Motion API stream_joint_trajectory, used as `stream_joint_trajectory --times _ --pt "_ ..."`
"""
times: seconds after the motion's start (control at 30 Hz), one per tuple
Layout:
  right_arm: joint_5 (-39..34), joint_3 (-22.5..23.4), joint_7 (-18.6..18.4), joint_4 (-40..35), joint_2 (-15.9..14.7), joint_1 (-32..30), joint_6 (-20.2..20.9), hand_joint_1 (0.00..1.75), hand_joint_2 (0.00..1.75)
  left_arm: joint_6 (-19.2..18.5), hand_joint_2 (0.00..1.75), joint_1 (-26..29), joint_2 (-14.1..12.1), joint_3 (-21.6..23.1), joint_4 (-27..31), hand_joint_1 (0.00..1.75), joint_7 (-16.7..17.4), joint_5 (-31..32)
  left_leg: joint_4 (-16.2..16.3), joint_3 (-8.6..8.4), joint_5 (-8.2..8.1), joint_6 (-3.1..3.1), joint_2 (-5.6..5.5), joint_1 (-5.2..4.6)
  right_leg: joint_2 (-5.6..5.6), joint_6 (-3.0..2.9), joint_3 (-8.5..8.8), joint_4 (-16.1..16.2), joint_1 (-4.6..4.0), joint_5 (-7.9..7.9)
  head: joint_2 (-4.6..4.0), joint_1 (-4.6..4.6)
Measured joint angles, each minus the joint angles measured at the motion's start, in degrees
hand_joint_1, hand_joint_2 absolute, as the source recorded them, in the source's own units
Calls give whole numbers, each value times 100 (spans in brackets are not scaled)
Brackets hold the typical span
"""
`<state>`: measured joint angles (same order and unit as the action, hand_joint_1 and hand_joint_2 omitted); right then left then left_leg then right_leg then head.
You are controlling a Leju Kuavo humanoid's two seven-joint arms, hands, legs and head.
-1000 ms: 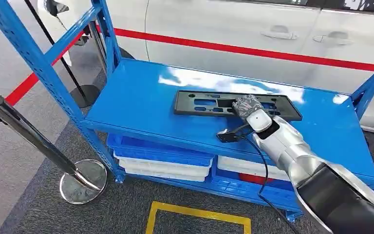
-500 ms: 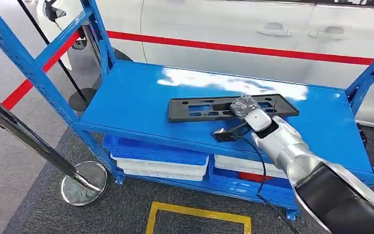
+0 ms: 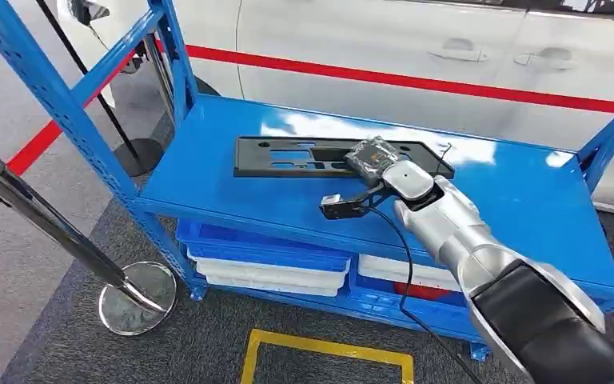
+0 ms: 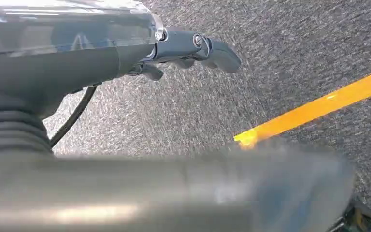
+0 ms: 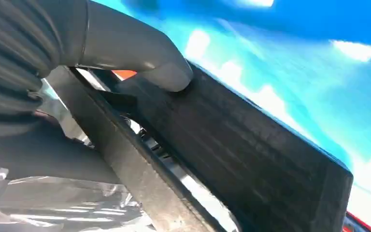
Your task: Take the parts from the cabinet and place them on the table.
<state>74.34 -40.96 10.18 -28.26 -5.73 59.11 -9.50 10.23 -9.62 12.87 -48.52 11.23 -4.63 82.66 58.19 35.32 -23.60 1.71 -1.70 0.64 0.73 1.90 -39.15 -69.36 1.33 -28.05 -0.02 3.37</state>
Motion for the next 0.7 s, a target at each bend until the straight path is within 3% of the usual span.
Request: stream_joint_trajectory --times 0.03,0.07,0.1,0.13,0.17,0.2,0.23,0.27,0.3,0.37,0.4,0.43,0.47,0.53,0.57,0.6,0.7 --pt "-93 42 126 -51 13 40 -53 175 175 11 175 1 0 0 0 0 -7 -15 32 -2 -25 -22 -4 0 36 -26 204 490 -1 276 0 0" --pt "-308 118 320 -181 24 117 -4 175 175 11 175 9 0 -2 0 0 -28 -48 60 10 -47 -48 2 -4 160 -59 323 829 -15 333 0 0" --pt "-699 213 553 -363 43 239 256 175 175 11 175 9 -2 -7 0 0 -52 -72 108 64 -69 -81 32 -64 157 -61 366 942 -69 307 0 0" --pt "-1211 338 808 -599 46 339 608 175 175 7 175 17 -13 -11 0 0 -87 -98 100 113 -53 -110 37 -60 163 -96 376 965 -65 234 0 2" --pt "-1739 473 990 -876 42 412 992 175 175 -9 0 14 -20 -15 0 0 -116 -112 97 116 -49 -132 42 -57 140 -109 345 966 -77 240 0 2" --pt "-2326 661 1123 -1211 -17 456 1423 175 175 -35 0 18 -30 -26 0 0 -144 -133 85 108 -42 -160 52 -58 132 -127 344 967 -81 240 0 2" --pt "-2890 836 1210 -1560 -59 501 1804 175 175 -46 0 17 -44 -44 0 0 -162 -173 154 105 -82 -193 35 -67 144 -174 363 1024 -26 264 0 0" --pt "-3452 974 1238 -1895 -122 549 2107 175 175 -65 0 17 -52 -61 0 0 -205 -194 290 178 -196 -242 47 -49 176 -207 381 1036 -30 268 0 0" --pt "-4014 1080 1269 -2161 -168 593 2330 175 175 -92 0 10 -52 -79 0 0 -247 -221 579 292 -431 -280 58 -44 183 -248 389 1042 -34 259 0 2" --pt "-5237 1263 1288 -2685 -286 581 2600 175 175 -107 0 11 -55 -144 0 0 -310 -273 1385 627 -850 -328 82 -25 185 -271 404 1040 -63 247 0 2" --pt "-5804 1305 1288 -2936 -336 521 2659 175 175 -103 0 20 -57 -157 0 0 -332 -295 1717 771 -948 -338 89 -21 183 -280 412 1037 -73 241 0 2" --pt "-6332 1325 1290 -3212 -376 444 2729 175 175 -100 0 35 -59 -170 0 0 -347 -310 1824 821 -899 -339 98 -16 166 -285 425 1037 -79 233 0 2" --pt "-6764 1327 1312 -3432 -393 348 2827 175 175 -100 0 41 -63 -188 0 0 -369 -339 1636 736 -720 -331 102 -12 132 -283 443 1036 -80 224 0 2" --pt "-7344 1325 1354 -3887 -404 102 2948 175 175 -100 0 39 -72 -232 0 0 -420 -363 713 299 -179 -295 90 -4 59 -262 486 1034 -80 202 0 2" --pt "-7481 1325 1358 -4038 -404 1 2983 175 175 -98 0 38 -77 -256 0 0 -437 -394 263 121 -22 -267 22 2 31 -246 492 1031 -79 190 0 2" --pt "-7610 1314 1358 -4211 -407 -88 3013 175 175 -96 0 38 -81 -295 0 0 -457 -411 186 53 -99 -233 -53 -16 -14 -217 471 1024 -109 195 0 2" --pt "-7865 1279 1315 -4578 -415 -461 3073 175 175 -103 0 36 -105 -330 0 0 -535 -459 115 28 -127 -146 8 -37 -85 -126 448 1063 -85 240 0 2"
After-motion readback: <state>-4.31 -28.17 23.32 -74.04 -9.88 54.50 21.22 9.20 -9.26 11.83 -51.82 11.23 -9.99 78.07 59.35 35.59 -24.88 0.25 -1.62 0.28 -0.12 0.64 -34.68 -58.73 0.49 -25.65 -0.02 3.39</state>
